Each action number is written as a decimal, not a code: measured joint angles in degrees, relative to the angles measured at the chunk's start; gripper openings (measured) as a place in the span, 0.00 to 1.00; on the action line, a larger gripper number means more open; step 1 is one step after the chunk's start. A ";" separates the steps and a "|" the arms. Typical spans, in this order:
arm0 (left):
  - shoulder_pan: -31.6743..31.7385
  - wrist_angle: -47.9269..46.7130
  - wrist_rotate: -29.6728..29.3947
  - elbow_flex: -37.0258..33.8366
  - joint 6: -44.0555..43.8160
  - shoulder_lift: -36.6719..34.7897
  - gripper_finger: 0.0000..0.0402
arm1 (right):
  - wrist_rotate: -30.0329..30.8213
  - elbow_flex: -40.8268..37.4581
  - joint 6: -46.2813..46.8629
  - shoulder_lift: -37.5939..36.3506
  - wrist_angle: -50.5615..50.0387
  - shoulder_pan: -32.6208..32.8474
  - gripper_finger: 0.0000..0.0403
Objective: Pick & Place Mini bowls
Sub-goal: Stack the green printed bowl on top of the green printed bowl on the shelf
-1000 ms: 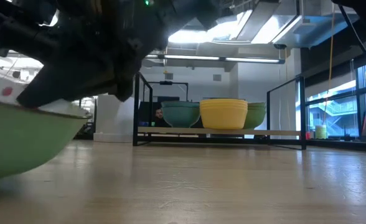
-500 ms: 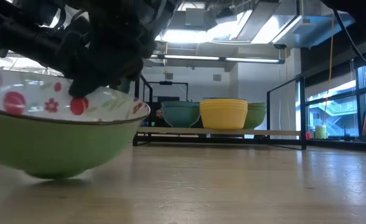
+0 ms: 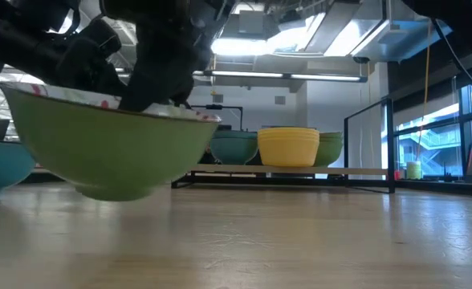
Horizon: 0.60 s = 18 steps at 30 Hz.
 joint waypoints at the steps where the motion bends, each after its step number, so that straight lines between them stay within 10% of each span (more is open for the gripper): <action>1: -0.22 -0.02 0.00 0.00 0.00 0.00 0.01 | -0.55 -0.19 -0.38 0.00 0.01 -0.19 0.02; 18: -2.25 -0.04 -3.08 0.00 -0.29 0.00 0.01 | 5.07 0.00 -3.53 -12.22 -6.46 -1.79 0.02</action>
